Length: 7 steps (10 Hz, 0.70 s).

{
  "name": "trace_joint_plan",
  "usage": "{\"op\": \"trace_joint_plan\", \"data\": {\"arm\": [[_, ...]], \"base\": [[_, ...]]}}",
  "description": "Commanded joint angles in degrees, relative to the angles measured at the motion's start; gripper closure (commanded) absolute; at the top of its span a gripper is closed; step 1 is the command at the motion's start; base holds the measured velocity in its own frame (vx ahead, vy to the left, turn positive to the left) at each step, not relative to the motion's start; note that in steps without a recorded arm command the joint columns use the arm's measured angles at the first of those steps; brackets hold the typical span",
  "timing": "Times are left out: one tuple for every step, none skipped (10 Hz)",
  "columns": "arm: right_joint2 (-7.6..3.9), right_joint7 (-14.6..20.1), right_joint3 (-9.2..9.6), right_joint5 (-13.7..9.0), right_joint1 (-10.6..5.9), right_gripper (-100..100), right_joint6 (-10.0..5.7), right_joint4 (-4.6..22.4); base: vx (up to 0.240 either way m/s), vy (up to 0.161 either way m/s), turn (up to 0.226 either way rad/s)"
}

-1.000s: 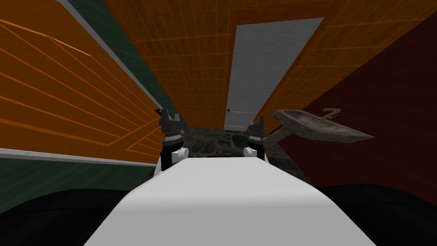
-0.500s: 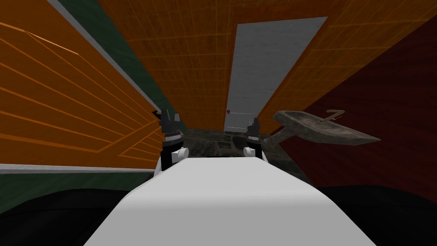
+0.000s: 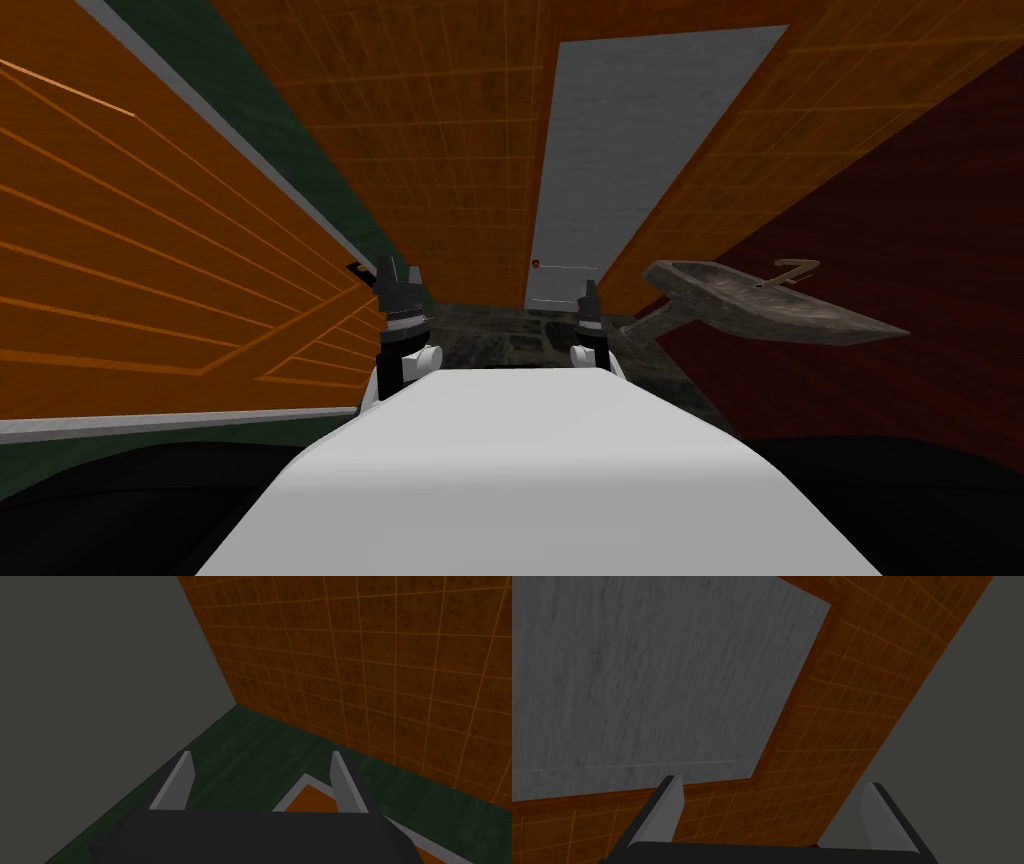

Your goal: Pull the door open

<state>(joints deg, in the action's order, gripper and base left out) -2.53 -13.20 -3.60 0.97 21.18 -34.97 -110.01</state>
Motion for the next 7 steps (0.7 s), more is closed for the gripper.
{"op": "trace_joint_plan", "data": {"arm": [[-0.45,-1.5,-0.53,0.7,-0.69,-100,-0.38,1.9],[-0.64,-2.4,-0.80,1.2,-1.06,-100,-0.66,3.1],[-0.82,-3.4,-1.07,1.7,-1.44,-100,-0.93,4.3],[-1.01,-4.3,-1.33,2.2,-1.81,-100,-1.21,5.5],[-1.20,-5.3,-1.60,2.7,-2.19,-100,-1.48,6.8],[-1.38,-6.3,-1.87,3.2,-2.56,-100,-1.76,8.0],[-1.55,-7.2,-2.14,3.7,-2.95,-100,-2.04,9.2]], "base": [[0.092,0.018,-0.024],[0.098,0.016,-0.031],[0.105,0.008,-0.025],[0.110,0.021,-0.021],[0.082,0.036,-0.024],[0.090,0.030,-0.028],[0.114,0.021,-0.027]]}}
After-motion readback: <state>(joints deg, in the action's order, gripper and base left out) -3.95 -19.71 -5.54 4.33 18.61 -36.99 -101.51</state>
